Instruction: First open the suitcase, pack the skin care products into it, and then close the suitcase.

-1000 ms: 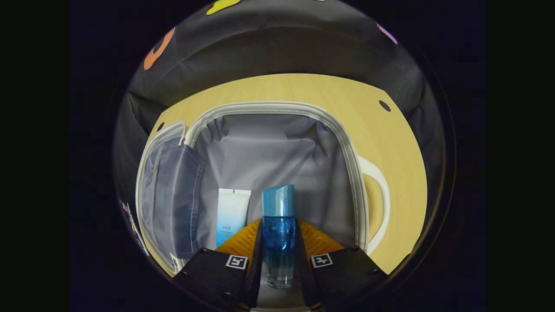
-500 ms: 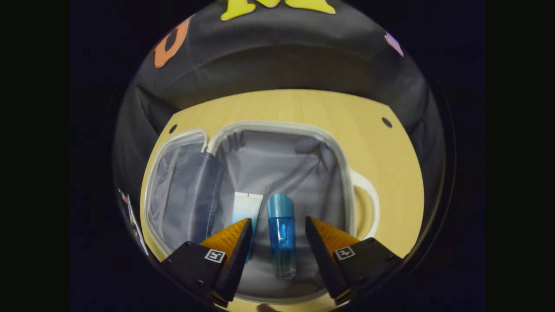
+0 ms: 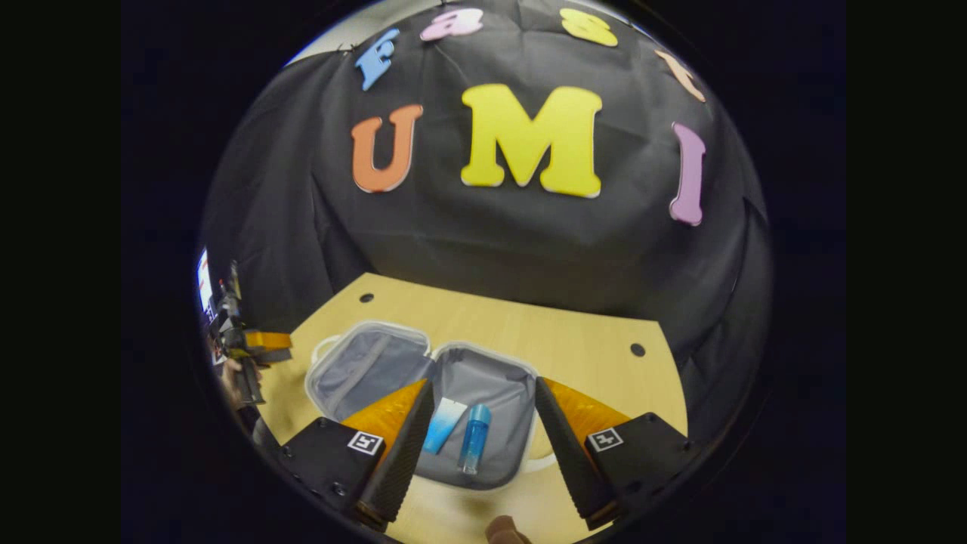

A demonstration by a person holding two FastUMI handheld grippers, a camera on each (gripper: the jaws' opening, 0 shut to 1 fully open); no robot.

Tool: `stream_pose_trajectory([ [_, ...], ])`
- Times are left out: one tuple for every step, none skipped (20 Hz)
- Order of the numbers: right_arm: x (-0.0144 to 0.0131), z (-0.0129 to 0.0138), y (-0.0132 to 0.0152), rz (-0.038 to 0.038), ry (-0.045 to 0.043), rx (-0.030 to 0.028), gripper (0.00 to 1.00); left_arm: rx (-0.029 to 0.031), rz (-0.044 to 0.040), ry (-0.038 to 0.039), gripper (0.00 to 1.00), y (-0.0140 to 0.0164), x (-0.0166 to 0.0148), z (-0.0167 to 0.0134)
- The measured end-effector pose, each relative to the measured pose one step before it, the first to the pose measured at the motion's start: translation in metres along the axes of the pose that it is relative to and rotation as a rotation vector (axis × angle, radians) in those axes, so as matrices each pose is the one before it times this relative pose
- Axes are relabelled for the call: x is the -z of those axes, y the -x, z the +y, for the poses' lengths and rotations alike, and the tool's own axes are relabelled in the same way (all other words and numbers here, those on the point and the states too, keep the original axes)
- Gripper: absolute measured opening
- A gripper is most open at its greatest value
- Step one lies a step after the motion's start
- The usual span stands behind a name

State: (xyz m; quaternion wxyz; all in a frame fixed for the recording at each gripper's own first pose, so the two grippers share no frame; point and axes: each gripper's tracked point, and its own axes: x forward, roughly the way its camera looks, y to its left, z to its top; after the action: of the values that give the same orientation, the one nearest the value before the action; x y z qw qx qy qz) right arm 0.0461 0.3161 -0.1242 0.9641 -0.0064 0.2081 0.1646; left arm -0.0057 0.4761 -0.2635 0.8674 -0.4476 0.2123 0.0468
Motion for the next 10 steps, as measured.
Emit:
stream_pose_trajectory([
  [-0.00783, -0.00729, 0.02101, -0.02444, 0.00369, 0.00908, 0.77, 0.00300, -0.00334, 0.05188, 0.98, -0.00752, -0.00210, 0.00855],
  [-0.00675, -0.01014, 0.01717, -0.02265, 0.01335, 0.02066, 0.79, 0.02051, -0.01035, 0.05814, 0.98, -0.00436, -0.00317, 0.00247],
  [-0.00518, -0.01198, 0.01290, -0.02330, 0.01247, 0.02910, 0.80, 0.02707, -0.00733, 0.05649, 0.97, -0.00456, -0.00198, 0.00024],
  [-0.00523, -0.01001, 0.01078, -0.02017, 0.00982, 0.02787, 0.80, 0.02335, -0.00252, 0.04495, 0.96, -0.00722, -0.00156, 0.00199],
  [-0.00287, -0.00518, 0.00810, -0.01363, 0.00765, 0.01358, 0.80, 0.02695, 0.01645, 0.03794, 0.96, -0.00722, 0.00286, 0.00222],
  [-0.00210, -0.00510, 0.00609, -0.00794, 0.01187, 0.01566, 0.79, 0.00821, 0.01082, 0.02946, 0.95, -0.00624, -0.00117, 0.00671],
  [-0.00066, -0.00509, 0.00401, -0.00130, 0.00163, 0.01325, 0.77, -0.00933, 0.00762, 0.02296, 0.94, -0.00739, 0.00068, 0.00985],
  [0.00138, -0.00363, 0.00225, 0.00488, -0.00937, 0.01136, 0.79, 0.01728, 0.01194, 0.03435, 1.00, -0.00665, 0.00088, 0.00093],
  [0.00183, -0.00202, 0.00088, 0.00683, -0.01072, 0.00674, 0.78, 0.02089, -0.01118, 0.04129, 0.96, -0.00389, -0.00243, -0.00142],
  [0.00169, -0.00296, 0.00081, 0.00722, -0.00357, 0.01140, 0.78, 0.02741, -0.00101, 0.03246, 0.70, -0.00580, -0.00113, -0.00435],
])
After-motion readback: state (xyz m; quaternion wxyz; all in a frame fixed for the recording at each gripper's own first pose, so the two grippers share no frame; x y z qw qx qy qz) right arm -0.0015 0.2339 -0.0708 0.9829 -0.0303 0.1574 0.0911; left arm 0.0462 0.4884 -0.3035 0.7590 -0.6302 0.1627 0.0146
